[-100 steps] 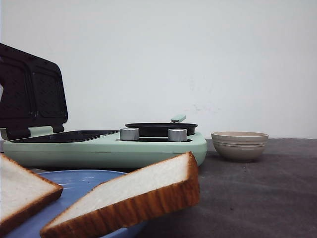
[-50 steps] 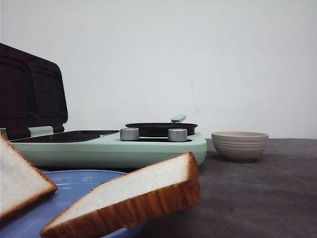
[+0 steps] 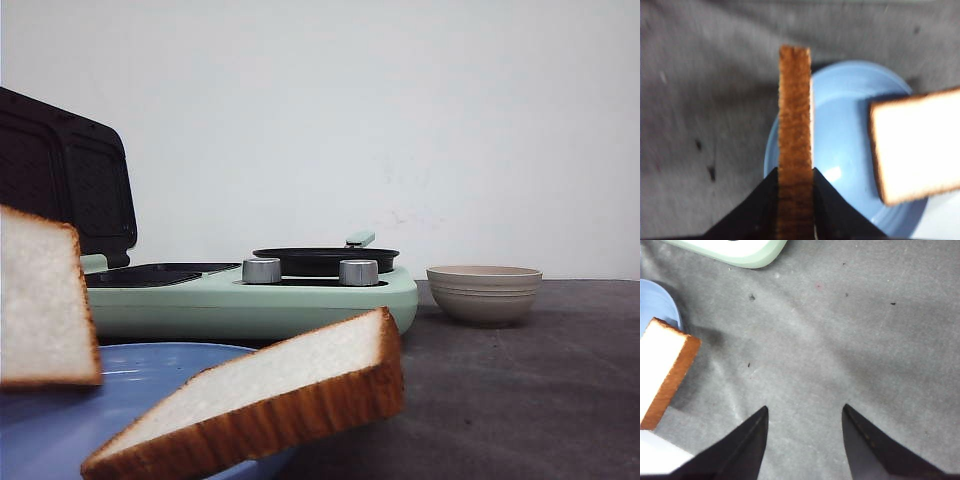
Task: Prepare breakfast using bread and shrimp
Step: 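Lift the bread slice with the left gripper toward the toaster plates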
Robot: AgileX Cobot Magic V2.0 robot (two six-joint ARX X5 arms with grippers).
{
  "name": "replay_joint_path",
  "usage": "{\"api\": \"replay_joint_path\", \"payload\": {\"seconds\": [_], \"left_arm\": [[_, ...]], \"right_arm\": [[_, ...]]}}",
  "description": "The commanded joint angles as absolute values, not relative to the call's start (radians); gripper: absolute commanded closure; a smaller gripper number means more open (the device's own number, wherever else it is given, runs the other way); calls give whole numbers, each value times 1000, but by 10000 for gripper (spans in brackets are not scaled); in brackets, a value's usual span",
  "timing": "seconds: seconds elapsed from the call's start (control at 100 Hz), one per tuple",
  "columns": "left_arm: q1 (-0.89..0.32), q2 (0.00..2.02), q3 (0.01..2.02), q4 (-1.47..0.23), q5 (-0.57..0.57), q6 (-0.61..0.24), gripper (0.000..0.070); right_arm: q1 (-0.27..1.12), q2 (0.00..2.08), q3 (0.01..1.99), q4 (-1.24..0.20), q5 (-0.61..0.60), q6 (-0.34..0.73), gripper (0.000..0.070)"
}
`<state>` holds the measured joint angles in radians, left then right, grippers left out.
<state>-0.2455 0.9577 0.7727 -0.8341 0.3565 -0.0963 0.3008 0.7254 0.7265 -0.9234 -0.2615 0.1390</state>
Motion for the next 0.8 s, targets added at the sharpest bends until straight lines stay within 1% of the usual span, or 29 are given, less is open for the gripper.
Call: {"api": "replay_joint_path", "payload": {"seconds": [0.0,0.34,0.47,0.79], "left_arm": [[-249,945,785,-801,338,-114,697],[-249,881,785,-608,327,-129,697],[-249,882,785,-531,290,-128,696],[-249,885,785,-314,191,-65,696]], "right_arm": [[305,731,741,-914,-262,150,415],[305,731,741,-914,-262,150,415],[305,731,741,-914,-262,150,415],[305,730,741,-913,-262,149,416]]}}
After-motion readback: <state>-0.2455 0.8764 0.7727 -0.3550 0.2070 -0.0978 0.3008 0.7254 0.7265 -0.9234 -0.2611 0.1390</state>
